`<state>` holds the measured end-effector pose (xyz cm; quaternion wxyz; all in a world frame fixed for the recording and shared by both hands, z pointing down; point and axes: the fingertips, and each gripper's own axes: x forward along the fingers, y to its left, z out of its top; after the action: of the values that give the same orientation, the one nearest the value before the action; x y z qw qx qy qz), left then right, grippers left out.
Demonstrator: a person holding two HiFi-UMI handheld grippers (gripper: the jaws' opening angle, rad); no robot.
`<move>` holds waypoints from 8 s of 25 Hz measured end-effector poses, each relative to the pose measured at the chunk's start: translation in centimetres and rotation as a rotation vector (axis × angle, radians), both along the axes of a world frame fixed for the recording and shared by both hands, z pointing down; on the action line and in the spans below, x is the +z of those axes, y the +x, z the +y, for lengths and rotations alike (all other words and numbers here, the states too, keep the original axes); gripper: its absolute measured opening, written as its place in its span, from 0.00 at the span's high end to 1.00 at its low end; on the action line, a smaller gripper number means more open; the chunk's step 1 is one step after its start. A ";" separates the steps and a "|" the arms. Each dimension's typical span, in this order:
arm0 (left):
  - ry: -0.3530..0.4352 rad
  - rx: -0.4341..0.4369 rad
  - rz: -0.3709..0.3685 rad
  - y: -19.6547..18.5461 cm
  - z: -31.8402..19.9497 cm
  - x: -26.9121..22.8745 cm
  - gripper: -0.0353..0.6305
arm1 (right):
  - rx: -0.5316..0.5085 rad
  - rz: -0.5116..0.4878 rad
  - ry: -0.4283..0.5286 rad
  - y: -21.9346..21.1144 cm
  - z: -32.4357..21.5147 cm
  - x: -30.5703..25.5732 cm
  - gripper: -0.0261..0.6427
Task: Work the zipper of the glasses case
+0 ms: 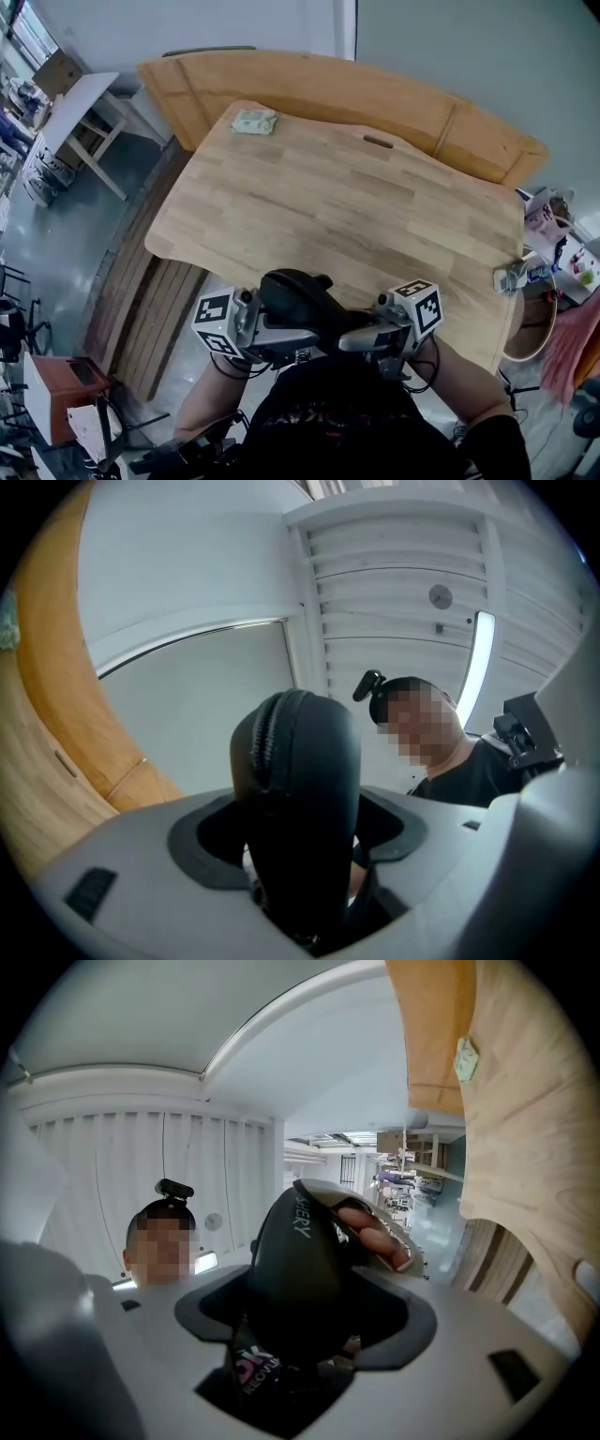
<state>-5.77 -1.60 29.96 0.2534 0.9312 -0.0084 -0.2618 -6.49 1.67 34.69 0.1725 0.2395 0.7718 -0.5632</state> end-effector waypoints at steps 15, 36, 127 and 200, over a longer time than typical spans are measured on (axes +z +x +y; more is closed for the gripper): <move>-0.006 -0.064 -0.079 0.3 0.3 0.0 0.46 | 0.081 0.074 0.090 -0.5 0.8 0.4 0.45; -0.481 -0.221 0.523 -8.6 -9.2 -2.9 0.48 | 1.009 0.516 1.148 4.6 -7.7 -4.3 0.85; -0.297 -0.078 -0.264 -2.0 -8.6 0.9 0.51 | 0.869 0.730 1.958 2.5 -3.3 -2.0 0.94; 1.006 0.145 -1.878 -0.8 -1.5 18.2 0.49 | 0.521 0.673 1.934 -1.0 -1.2 1.4 0.94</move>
<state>-6.58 -3.09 48.19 -0.2529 0.7559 -0.0359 0.6028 -7.49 0.48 36.06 -0.1991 -0.0667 0.9277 0.3086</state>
